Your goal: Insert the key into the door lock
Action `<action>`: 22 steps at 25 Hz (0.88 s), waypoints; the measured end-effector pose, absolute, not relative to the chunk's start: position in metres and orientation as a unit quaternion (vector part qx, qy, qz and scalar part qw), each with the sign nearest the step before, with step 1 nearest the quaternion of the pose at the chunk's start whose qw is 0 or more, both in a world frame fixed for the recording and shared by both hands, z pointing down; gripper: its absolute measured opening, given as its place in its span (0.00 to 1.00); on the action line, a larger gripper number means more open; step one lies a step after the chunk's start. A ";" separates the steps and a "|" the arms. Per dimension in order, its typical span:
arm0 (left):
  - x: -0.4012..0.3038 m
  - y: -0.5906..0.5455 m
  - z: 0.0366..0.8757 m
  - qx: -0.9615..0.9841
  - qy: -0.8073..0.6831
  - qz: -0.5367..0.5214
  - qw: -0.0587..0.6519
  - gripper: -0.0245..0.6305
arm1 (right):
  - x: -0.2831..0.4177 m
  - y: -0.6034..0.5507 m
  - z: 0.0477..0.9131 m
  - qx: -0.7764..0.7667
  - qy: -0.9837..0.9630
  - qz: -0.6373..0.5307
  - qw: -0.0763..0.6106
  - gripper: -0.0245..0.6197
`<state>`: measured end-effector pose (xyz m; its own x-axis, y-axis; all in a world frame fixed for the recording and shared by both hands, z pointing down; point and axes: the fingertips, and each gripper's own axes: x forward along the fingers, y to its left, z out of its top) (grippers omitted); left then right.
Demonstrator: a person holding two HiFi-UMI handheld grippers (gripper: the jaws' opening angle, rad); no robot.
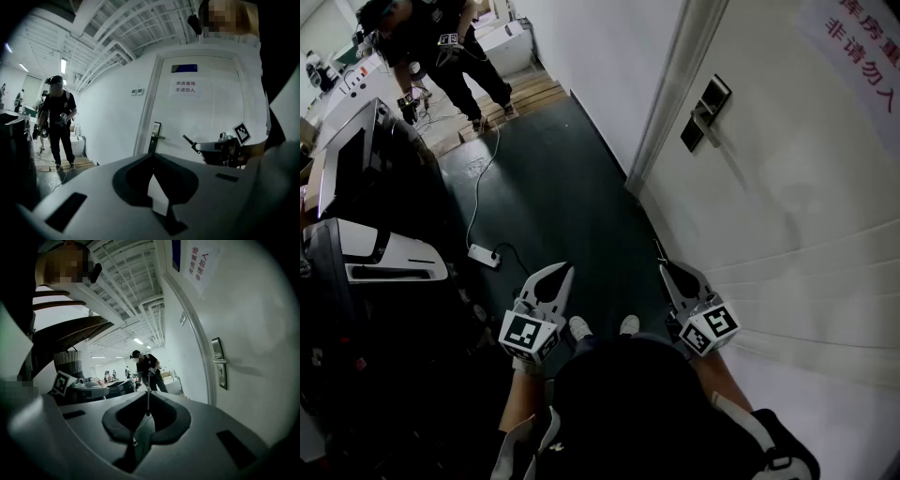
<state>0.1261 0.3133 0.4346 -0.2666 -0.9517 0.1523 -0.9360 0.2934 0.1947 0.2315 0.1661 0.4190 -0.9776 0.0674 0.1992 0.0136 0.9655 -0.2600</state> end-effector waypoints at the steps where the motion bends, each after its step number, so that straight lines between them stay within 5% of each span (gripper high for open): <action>1: 0.125 0.316 0.431 0.592 -0.796 -0.032 0.120 0.05 | 0.230 0.169 0.419 -0.020 -0.985 0.135 0.104 0.09; 22: 0.060 0.392 0.451 0.586 -0.797 -0.043 0.140 0.05 | 0.158 0.224 0.429 -0.012 -0.982 0.156 0.108 0.09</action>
